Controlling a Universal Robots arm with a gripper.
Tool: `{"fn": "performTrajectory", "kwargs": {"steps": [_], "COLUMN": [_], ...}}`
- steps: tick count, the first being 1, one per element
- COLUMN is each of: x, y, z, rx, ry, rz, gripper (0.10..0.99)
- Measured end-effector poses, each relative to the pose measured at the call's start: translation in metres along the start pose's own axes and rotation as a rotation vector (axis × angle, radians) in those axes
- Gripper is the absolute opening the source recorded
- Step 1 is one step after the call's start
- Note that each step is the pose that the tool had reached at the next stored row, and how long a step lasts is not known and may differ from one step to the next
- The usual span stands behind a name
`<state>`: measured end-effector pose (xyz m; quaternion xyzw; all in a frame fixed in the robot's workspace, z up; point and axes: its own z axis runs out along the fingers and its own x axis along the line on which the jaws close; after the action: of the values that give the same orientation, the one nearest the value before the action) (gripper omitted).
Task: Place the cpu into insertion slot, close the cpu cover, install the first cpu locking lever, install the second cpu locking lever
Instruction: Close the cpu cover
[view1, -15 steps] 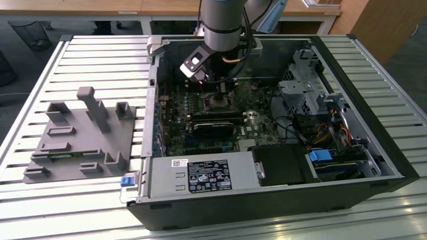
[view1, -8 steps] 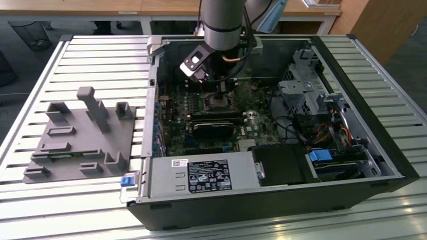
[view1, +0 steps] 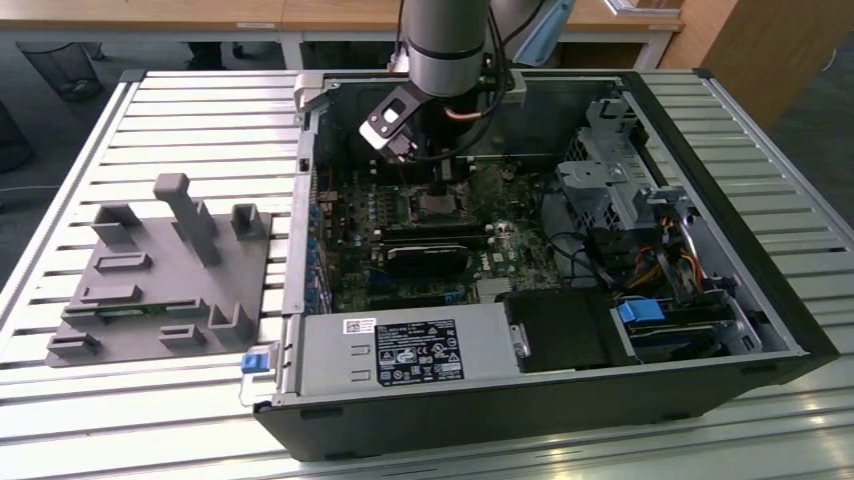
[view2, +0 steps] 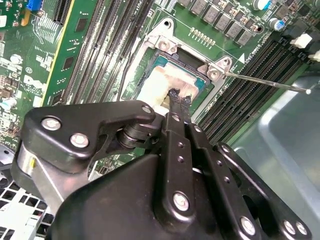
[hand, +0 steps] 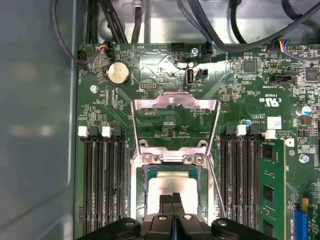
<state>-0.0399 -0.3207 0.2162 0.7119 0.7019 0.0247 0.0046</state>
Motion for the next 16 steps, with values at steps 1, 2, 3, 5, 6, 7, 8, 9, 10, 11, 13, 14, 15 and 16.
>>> {"fn": "performTrajectory", "kwargs": {"steps": [1, 2, 3, 5, 6, 7, 8, 9, 10, 11, 13, 14, 15, 16], "x": [0.0000, 0.0001, 0.0001, 0.0002, 0.0003, 0.0004, 0.0005, 0.0006, 0.0007, 0.0008, 0.0011, 0.0012, 0.0013, 0.0013], "y": [0.0001, 0.0001, 0.0002, 0.0004, 0.0005, 0.0006, 0.0008, 0.0009, 0.0011, 0.0013, 0.0017, 0.0018, 0.0019, 0.0020], "z": [-0.0009, -0.0022, -0.0037, -0.0073, -0.0100, -0.0129, -0.0162, -0.0198, -0.0237, -0.0283, -0.0371, -0.0411, -0.0444, -0.0465], "rx": [0.000, 0.000, 0.001, 0.002, 0.003, 0.003, 0.004, 0.004, 0.005, 0.005, 0.005, 0.005, 0.005, 0.005], "ry": [0.0001, 0.0000, 0.0000, 0.0000, -0.0001, 0.0001, 0.0001, 0.0000, -0.0001, 0.0000, 0.0001, -0.0001, 0.0000, 0.0001], "rz": [0.000, 0.000, 0.000, 0.000, 0.000, 0.000, 0.000, 0.000, 0.000, 0.000, 0.000, 0.000, 0.000, 0.000], "gripper": [0.118, 0.118, 0.118, 0.118, 0.118, 0.118, 0.118, 0.118, 0.118, 0.118, 0.118, 0.118, 0.118, 0.118]}}
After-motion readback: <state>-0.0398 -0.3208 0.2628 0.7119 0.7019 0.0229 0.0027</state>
